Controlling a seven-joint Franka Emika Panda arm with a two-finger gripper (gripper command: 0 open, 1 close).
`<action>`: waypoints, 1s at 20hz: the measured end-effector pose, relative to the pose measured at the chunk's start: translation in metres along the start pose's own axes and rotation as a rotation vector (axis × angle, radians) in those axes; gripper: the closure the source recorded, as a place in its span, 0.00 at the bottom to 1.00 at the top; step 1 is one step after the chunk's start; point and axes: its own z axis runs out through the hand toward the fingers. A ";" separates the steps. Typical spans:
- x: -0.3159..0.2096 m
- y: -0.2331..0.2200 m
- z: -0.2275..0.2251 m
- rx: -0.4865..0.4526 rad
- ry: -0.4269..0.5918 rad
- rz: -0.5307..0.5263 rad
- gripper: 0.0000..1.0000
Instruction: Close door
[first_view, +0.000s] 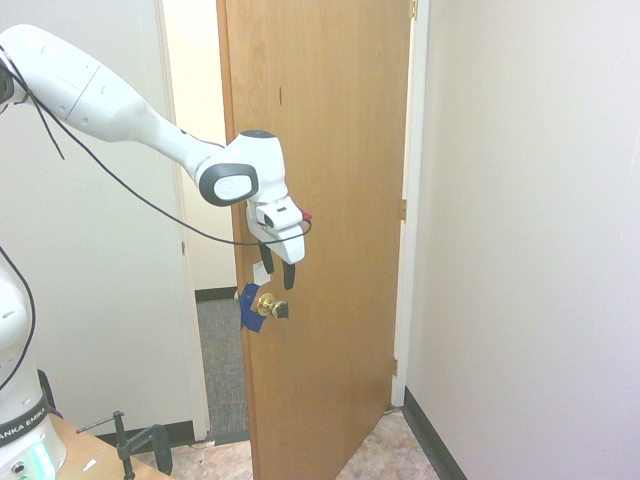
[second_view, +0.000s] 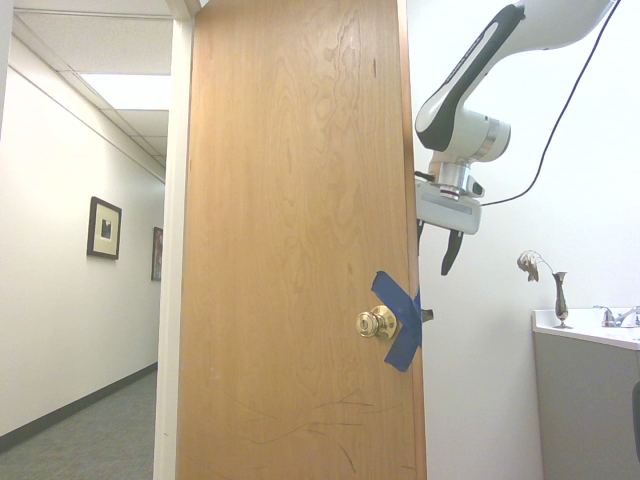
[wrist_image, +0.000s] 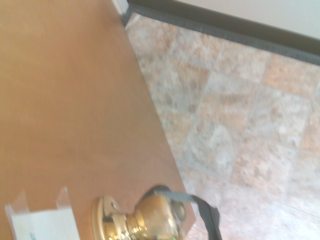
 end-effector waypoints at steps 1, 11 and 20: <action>-0.007 -0.006 0.003 0.004 0.003 -0.010 0.00; -0.316 -0.212 0.046 0.010 -0.001 -0.340 0.00; -0.256 -0.159 0.008 -0.045 0.011 -0.367 0.00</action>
